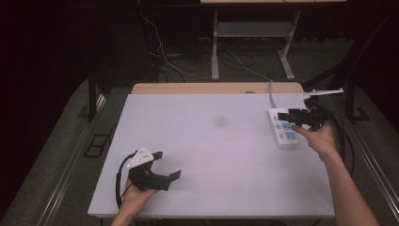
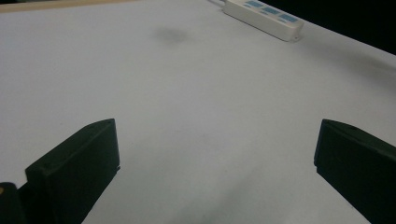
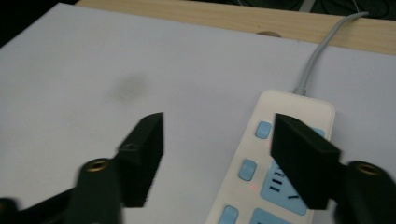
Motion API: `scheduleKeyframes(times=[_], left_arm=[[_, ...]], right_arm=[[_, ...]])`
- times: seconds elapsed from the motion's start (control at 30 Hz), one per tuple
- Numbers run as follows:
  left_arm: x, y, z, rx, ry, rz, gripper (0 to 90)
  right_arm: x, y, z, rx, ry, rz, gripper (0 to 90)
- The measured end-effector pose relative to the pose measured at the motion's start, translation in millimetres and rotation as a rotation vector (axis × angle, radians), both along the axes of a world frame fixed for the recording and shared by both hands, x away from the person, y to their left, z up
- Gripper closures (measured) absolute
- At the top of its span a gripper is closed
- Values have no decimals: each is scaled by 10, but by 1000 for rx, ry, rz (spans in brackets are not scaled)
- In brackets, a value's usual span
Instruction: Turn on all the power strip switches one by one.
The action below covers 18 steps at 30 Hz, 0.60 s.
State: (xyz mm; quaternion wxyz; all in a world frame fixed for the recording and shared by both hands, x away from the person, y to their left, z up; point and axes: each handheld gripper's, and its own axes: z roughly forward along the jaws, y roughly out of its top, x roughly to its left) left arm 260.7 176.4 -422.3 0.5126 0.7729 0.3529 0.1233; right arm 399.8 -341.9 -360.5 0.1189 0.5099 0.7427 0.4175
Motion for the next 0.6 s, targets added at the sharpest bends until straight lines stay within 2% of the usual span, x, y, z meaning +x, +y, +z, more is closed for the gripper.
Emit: scheduleKeyframes(times=[0.07,0.1,0.2,0.3,0.4,0.53,0.6], left_arm=[[0,-5,-1,0,0,-2,0],[0,-7,-1,0,0,-3,0],[-5,-10,1,-1,-2,-3,0],[-8,-8,4,-5,-2,-1,0],[-6,-5,2,-7,1,1,0],[0,-4,-3,-5,4,1,0],[-2,-7,-3,-5,5,0,0]], right_arm=[[-75,-3,30,43,-7,3,189],[-109,-3,40,56,-1,9,105],[-205,11,60,72,19,34,5],[-320,19,78,102,2,63,4],[-444,44,92,105,-21,84,5],[-610,74,95,132,-48,110,5],[-685,87,85,142,-48,121,5]])
